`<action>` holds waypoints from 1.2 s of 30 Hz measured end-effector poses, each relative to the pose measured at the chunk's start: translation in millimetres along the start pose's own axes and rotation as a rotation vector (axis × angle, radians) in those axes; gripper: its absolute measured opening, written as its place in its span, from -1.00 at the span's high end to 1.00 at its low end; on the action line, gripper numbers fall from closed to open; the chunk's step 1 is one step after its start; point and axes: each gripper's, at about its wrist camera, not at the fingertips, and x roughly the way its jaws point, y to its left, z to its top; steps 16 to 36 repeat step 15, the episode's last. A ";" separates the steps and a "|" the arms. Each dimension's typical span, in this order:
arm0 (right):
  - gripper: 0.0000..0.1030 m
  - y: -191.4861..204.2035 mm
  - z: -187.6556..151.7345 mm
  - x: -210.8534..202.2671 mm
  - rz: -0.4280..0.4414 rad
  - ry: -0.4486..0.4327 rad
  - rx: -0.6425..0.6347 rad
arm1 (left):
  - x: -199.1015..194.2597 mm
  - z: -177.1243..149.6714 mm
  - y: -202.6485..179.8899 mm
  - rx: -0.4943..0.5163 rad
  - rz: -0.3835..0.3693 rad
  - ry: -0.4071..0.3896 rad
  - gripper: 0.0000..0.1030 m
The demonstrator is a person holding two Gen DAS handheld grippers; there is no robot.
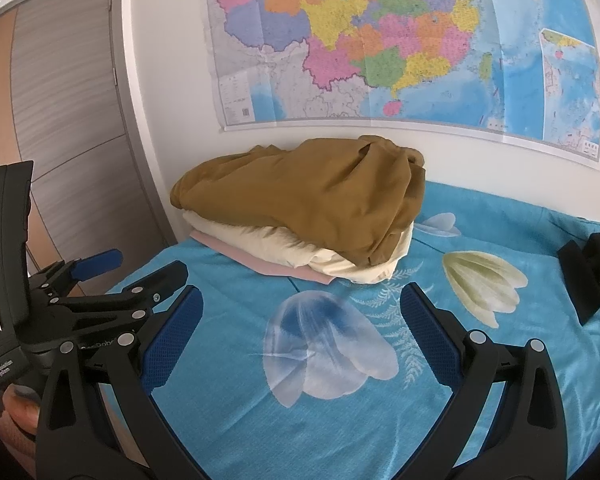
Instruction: Fold large clothes
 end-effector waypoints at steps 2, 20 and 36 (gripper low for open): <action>-0.89 -0.8 -0.1 0.4 0.000 0.002 0.001 | 0.7 -0.7 1.4 -0.003 0.010 0.001 -0.88; -0.89 -4.5 -2.8 -0.5 -0.006 0.001 0.011 | 8.8 -4.2 5.1 -0.030 -0.026 0.018 -0.88; -0.89 -4.5 -2.8 -0.5 -0.006 0.001 0.011 | 8.8 -4.2 5.1 -0.030 -0.026 0.018 -0.88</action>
